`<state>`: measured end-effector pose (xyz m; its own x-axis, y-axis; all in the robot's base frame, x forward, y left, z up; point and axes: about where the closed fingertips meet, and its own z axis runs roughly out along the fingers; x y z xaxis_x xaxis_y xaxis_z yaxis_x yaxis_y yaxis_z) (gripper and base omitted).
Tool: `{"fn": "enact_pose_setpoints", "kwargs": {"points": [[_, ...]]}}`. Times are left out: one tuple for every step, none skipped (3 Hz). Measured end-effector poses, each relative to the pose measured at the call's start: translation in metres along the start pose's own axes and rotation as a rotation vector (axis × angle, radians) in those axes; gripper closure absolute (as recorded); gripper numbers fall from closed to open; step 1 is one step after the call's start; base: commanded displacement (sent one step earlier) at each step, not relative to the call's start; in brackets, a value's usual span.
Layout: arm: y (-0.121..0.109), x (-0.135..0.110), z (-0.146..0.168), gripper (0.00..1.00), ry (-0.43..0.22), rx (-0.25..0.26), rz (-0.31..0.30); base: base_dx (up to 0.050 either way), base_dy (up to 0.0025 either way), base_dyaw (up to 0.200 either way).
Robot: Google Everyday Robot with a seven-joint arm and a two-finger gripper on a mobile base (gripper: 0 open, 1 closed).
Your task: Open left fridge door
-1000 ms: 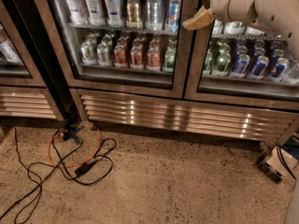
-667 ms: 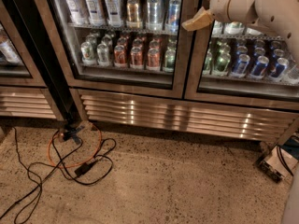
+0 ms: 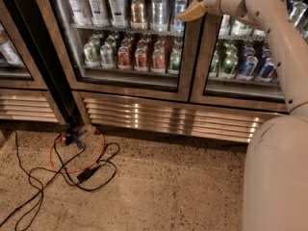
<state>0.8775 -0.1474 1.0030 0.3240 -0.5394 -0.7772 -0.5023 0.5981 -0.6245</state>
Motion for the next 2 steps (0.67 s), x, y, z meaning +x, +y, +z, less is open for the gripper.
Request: {"fn": "enact_pose_setpoints", "kwargs": {"points": [[0.0015,-0.0011,-0.0014,0.0,0.0,0.0,0.0,0.0,0.0,0.0],[0.0028,-0.0052,0.0017,0.0,-0.017,0.003,0.01,0.0,0.0,0.0]]}}
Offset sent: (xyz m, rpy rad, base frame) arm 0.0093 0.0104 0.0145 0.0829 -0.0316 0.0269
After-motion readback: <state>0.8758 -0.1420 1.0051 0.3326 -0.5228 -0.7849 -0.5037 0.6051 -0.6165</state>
